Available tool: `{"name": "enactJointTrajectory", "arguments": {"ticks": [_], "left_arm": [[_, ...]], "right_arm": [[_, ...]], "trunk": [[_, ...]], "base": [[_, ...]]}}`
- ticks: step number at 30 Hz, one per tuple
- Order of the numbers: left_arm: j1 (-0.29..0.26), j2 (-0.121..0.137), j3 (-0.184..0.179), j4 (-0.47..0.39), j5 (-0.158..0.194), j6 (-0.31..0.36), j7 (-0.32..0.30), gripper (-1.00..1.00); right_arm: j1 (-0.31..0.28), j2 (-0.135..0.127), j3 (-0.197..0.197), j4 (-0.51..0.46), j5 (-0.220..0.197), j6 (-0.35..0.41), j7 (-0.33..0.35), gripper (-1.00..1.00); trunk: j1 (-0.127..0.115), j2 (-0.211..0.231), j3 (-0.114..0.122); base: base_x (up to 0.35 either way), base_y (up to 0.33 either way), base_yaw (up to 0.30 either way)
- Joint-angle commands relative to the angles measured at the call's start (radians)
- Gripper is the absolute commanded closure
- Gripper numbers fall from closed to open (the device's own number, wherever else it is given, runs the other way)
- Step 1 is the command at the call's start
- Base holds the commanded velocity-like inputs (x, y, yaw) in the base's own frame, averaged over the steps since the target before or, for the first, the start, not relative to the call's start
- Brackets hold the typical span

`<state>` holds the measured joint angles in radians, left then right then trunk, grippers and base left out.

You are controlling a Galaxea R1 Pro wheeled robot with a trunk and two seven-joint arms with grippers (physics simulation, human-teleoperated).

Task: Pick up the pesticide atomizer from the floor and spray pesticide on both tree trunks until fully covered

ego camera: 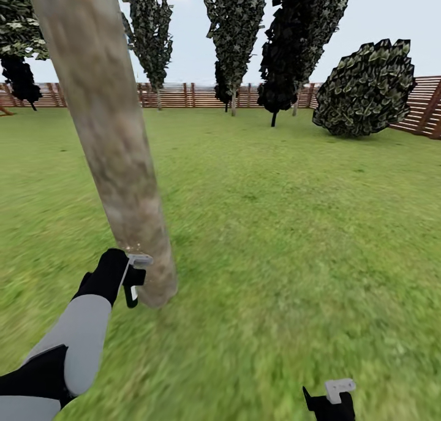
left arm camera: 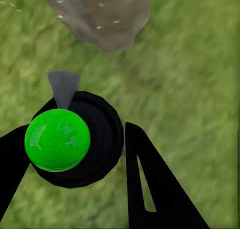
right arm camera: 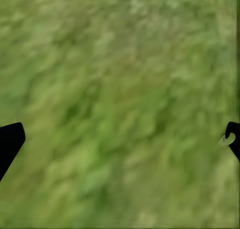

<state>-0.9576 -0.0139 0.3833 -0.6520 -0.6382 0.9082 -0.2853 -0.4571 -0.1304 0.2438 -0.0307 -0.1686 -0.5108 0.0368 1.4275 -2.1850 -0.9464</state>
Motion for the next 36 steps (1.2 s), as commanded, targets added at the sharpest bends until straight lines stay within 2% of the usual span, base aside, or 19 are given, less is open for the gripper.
{"name": "enactJointTrajectory", "arguments": {"ticks": [1, 8, 9, 13, 17, 19, 21, 24, 28, 32, 36], "left_arm": [[0.008, 0.001, 0.001, -0.001, 0.0, 0.0, 0.0, 1.0], [0.036, 0.008, 0.007, -0.001, 0.0, -0.005, 0.0, 1.0], [0.036, 0.015, 0.009, -0.002, 0.0, -0.005, 0.0, 1.0], [0.037, 0.072, 0.009, 0.005, 0.008, -0.005, -0.001, 1.0], [0.057, 0.058, 0.003, 0.021, 0.013, -0.011, 0.0, 1.0], [0.066, 0.025, 0.003, 0.024, 0.014, -0.047, 0.001, 1.0], [0.067, 0.018, 0.004, 0.024, 0.015, -0.055, 0.001, 1.0], [0.073, 0.023, 0.009, 0.025, 0.014, -0.062, 0.0, 1.0], [0.123, 0.03, 0.016, 0.013, 0.013, -0.067, 0.0, 1.0], [0.153, 0.029, 0.019, 0.023, 0.014, -0.137, 0.0, 1.0], [0.166, 0.029, 0.066, 0.026, 0.017, -0.173, -0.001, 1.0]], "right_arm": [[0.0, 0.0, -0.001, 0.0, 0.0, 0.0, 0.0, -1.0], [0.0, 0.001, 0.0, 0.0, 0.0, 0.0, 0.0, -1.0], [0.0, 0.001, 0.0, 0.0, 0.001, 0.0, 0.0, -1.0], [0.0, 0.002, 0.0, 0.0, 0.001, 0.0, 0.0, -1.0], [0.0, 0.002, 0.0, 0.0, 0.001, 0.0, 0.0, -1.0], [0.0, 0.002, 0.0, 0.001, 0.001, 0.0, 0.0, -1.0], [0.0, 0.002, 0.0, 0.001, 0.001, 0.0, 0.0, -1.0], [0.0, 0.002, 0.0, 0.001, 0.001, 0.0, 0.0, -1.0], [0.0, 0.001, 0.0, 0.002, 0.001, 0.0, 0.0, -1.0], [0.0, -0.002, -0.001, 0.002, 0.001, 0.0, -0.001, -1.0], [0.0, -0.002, 0.0, 0.002, 0.001, 0.0, -0.002, -1.0]], "trunk": [[0.0, 0.0, 0.0], [0.0, 0.0, 0.0], [0.0, 0.0, 0.0], [0.0, 0.0, 0.0], [0.0, 0.0, 0.0], [0.0, 0.0, 0.0], [0.0, 0.0, 0.0], [0.0, 0.0, 0.0], [0.0, 0.0, 0.0], [0.0, 0.0, 0.0], [0.0, 0.0, 0.0]], "base": [[0.232, -0.195, 0.002], [0.102, -0.075, 0.155], [0.005, -0.004, 0.271], [0.001, -0.001, 0.276], [0.0, 0.0, 0.277], [0.0, 0.0, 0.274], [0.0, 0.0, 0.223], [0.0, 0.0, 0.056], [0.0, 0.0, 0.006], [0.0, 0.0, 0.0], [0.041, -0.041, 0.0]]}}
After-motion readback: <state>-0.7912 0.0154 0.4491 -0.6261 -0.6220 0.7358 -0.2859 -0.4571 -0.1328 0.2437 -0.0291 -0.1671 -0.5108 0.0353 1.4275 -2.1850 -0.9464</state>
